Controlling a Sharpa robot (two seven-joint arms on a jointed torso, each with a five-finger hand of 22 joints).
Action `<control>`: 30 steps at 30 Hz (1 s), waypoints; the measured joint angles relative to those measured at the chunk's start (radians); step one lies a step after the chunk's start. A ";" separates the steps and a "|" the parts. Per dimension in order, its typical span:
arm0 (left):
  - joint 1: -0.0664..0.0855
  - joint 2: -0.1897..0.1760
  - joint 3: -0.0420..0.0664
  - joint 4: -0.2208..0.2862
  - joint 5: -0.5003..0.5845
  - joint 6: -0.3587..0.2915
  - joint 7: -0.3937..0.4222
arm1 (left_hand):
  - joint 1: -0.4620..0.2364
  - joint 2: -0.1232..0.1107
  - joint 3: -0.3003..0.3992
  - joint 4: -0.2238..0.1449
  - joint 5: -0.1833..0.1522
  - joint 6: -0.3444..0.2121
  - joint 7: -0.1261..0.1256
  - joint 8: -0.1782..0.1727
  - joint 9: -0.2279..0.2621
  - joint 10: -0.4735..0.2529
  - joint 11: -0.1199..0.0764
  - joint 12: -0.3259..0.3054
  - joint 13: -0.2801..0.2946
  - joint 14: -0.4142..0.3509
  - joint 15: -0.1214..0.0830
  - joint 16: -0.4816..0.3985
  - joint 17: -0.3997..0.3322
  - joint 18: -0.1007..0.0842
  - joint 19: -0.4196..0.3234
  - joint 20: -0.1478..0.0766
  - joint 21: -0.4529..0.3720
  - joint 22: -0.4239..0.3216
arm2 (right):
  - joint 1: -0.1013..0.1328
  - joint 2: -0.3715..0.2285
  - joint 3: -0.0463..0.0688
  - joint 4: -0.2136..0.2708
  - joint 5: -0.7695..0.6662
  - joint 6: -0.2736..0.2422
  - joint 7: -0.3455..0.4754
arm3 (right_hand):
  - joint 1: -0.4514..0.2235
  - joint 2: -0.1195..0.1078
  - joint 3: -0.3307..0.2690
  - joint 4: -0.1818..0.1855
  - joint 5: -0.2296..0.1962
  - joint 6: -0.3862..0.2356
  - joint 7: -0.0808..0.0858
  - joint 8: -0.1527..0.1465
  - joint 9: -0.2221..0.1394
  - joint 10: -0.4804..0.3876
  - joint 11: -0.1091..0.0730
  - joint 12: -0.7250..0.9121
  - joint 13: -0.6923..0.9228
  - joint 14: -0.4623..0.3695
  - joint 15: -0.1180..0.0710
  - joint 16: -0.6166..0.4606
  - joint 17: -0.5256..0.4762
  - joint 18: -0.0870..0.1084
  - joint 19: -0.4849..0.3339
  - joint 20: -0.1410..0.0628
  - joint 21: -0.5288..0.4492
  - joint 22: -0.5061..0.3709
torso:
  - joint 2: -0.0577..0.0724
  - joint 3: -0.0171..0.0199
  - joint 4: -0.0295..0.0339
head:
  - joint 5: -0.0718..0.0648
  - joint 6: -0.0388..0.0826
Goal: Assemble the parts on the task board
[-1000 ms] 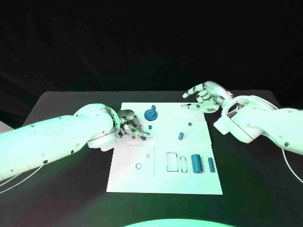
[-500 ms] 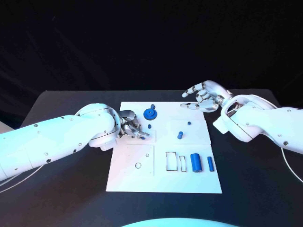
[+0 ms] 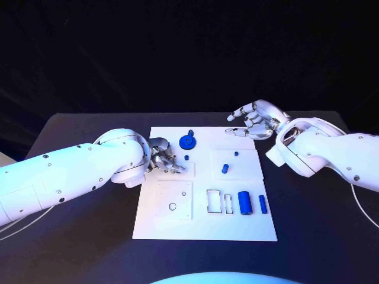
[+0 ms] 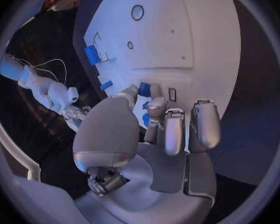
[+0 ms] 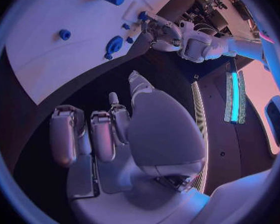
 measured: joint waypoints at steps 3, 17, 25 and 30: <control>0.000 0.000 0.000 -0.001 0.000 0.000 0.000 | 0.065 0.027 0.037 -0.014 0.000 -0.011 -0.011 0.008 0.005 0.005 -0.005 0.000 0.000 -0.004 -0.004 0.000 0.000 0.000 0.000 0.000 0.000 0.001 | 0.000 0.000 0.000 0.000 0.000 0.000 0.000 | 0.000 0.000 0.000 0.000 0.000 0.000 0.000 0.000 0.000 0.000 0.000 0.000 0.000 0.000 0.000 0.000 0.000 0.000 0.000 0.000 0.000 0.000 | 0.000 0.0000 0.0001 | 0.000 0.000; 0.001 -0.002 0.002 0.000 0.012 -0.004 0.004 | 0.170 0.015 0.166 -0.006 -0.010 -0.040 -0.007 0.019 0.005 0.000 -0.011 -0.005 -0.014 0.000 -0.007 0.000 0.000 0.000 0.000 -0.008 0.000 0.003 | 0.000 0.000 0.000 -0.001 0.000 0.000 0.000 | 0.000 0.000 0.000 0.000 0.000 0.000 0.000 0.000 0.000 0.000 0.000 0.000 0.000 0.000 0.000 0.000 0.001 0.000 0.000 0.000 0.000 0.000 | -0.001 -0.0005 0.0007 | 0.003 0.002; 0.001 -0.007 0.003 0.001 0.023 -0.005 0.008 | 0.158 0.002 0.198 0.001 -0.003 -0.040 -0.007 0.023 0.003 -0.004 -0.007 -0.005 -0.016 0.000 -0.007 0.000 0.000 0.000 0.000 -0.008 0.000 0.002 | -0.001 0.000 0.000 -0.002 0.000 0.000 0.000 | 0.000 0.000 0.000 0.000 0.000 0.000 0.000 0.000 0.000 0.000 0.000 0.000 0.000 0.000 0.000 0.000 0.001 0.000 0.000 0.000 0.000 0.000 | 0.000 -0.0011 0.0001 | 0.003 0.003; 0.000 -0.011 0.003 0.002 0.037 -0.008 0.010 | 0.164 -0.003 0.231 0.033 -0.003 -0.047 -0.003 0.026 0.000 -0.004 -0.007 -0.008 -0.019 0.000 -0.007 0.000 0.000 0.000 0.000 -0.007 0.000 0.002 | -0.002 0.000 0.000 -0.002 0.000 0.000 0.000 | 0.000 0.000 0.000 0.000 0.000 0.000 0.000 0.000 0.000 0.000 0.000 0.000 0.000 0.000 0.000 0.000 0.001 0.000 0.000 0.000 0.000 0.000 | 0.000 -0.0011 0.0001 | 0.002 0.003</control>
